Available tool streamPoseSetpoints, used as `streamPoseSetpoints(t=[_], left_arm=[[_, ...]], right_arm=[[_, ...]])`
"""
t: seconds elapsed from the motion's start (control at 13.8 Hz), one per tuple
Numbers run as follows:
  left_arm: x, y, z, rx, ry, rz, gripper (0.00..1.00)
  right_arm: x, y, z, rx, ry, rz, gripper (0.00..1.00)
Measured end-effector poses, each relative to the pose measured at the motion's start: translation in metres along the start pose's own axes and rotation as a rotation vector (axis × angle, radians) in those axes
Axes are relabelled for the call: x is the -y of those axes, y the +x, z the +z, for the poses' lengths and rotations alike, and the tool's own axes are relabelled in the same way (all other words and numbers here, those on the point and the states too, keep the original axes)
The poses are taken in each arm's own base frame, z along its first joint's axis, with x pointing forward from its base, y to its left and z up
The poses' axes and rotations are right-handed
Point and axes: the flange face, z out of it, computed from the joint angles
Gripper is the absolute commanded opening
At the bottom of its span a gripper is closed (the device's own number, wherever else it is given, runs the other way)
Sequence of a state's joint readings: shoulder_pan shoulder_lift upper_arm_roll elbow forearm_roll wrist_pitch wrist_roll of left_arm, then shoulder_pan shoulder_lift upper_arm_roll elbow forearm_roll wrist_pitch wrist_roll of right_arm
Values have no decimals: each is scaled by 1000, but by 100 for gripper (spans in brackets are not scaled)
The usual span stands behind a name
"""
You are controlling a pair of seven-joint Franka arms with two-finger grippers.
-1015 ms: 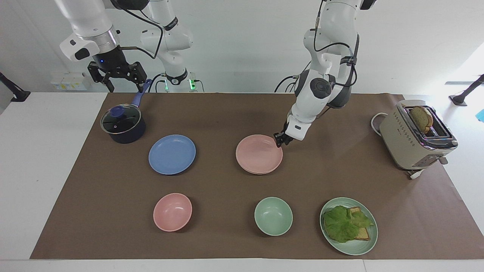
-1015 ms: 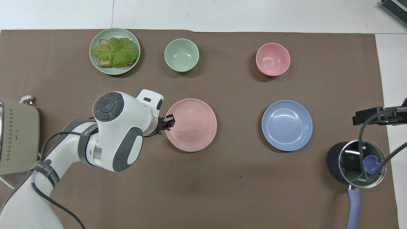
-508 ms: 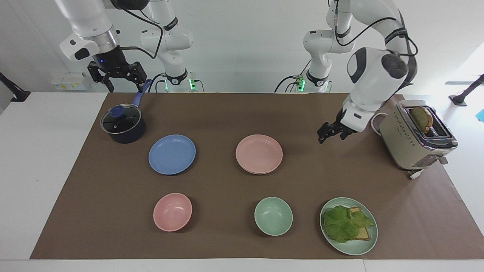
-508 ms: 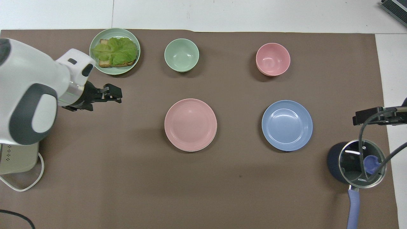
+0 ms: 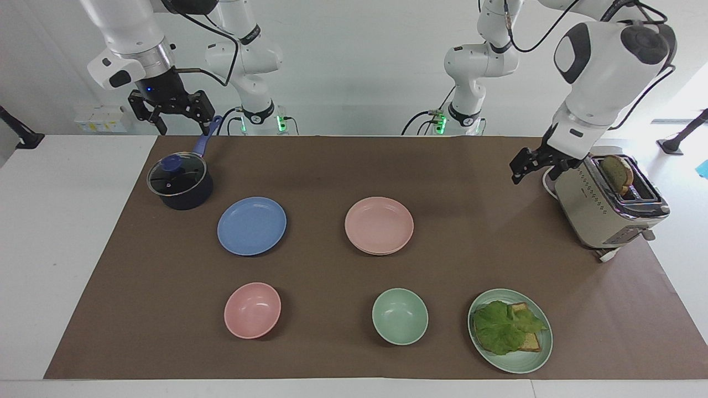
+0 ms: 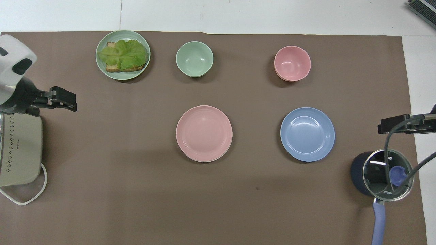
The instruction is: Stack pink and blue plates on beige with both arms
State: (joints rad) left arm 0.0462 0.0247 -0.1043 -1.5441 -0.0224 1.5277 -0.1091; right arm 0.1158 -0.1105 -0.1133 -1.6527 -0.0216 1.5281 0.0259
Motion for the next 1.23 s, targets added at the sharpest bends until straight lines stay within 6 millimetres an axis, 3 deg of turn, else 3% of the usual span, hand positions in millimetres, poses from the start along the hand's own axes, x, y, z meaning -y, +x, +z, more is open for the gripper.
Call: streamPoseSetpoints(t=[0.29, 0.58, 1.23], left_arm=[[24, -25, -28, -1, 4, 29, 100], [26, -38, -28, -12, 6, 32, 100], [43, -34, -33, -92, 7, 104, 100]], right_arm=[[0, 0, 0, 0, 0, 0, 100], [0, 0, 0, 0, 0, 0, 100], [0, 0, 0, 0, 0, 0, 100]])
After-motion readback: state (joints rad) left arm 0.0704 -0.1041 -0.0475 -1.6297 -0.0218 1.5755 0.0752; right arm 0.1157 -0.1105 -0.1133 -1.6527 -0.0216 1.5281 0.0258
